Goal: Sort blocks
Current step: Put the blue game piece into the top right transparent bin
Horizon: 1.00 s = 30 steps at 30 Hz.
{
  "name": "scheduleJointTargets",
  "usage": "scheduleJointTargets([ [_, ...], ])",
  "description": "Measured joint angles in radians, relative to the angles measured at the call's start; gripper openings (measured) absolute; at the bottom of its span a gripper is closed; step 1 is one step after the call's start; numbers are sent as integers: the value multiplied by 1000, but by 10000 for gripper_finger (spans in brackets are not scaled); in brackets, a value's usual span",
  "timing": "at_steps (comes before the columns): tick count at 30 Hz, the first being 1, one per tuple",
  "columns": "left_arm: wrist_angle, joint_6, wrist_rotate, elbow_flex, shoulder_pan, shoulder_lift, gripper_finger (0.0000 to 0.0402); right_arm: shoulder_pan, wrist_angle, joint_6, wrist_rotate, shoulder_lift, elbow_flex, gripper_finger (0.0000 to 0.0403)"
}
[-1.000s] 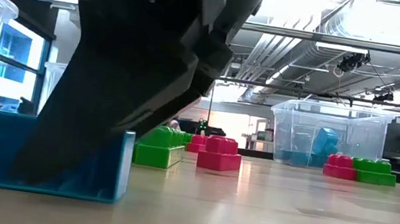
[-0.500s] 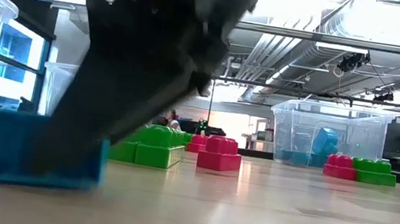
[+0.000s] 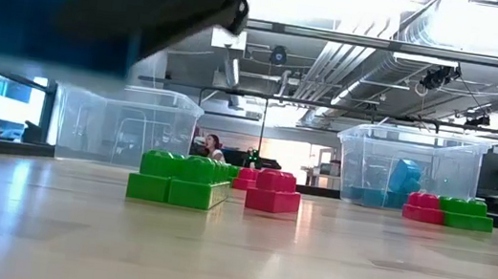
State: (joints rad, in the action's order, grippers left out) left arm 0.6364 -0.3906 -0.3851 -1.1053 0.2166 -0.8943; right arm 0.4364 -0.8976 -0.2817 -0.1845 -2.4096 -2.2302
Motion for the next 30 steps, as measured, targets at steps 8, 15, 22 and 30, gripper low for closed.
scheduleJointTargets([
  [8, -76, 39, 14, 0, 0, 44, 300, -36, -171, 70, -28, 75, -68, 4],
  [15, -90, 64, 14, 0, 0, 91, 300, -131, -324, 27, -198, 212, -15, 4],
  [22, -89, 119, 50, 0, 0, 116, 300, -306, -540, 42, -339, 285, -11, 4],
  [30, -85, 124, 61, 0, 0, 118, 300, -576, -663, 99, -363, 444, 50, 4],
])
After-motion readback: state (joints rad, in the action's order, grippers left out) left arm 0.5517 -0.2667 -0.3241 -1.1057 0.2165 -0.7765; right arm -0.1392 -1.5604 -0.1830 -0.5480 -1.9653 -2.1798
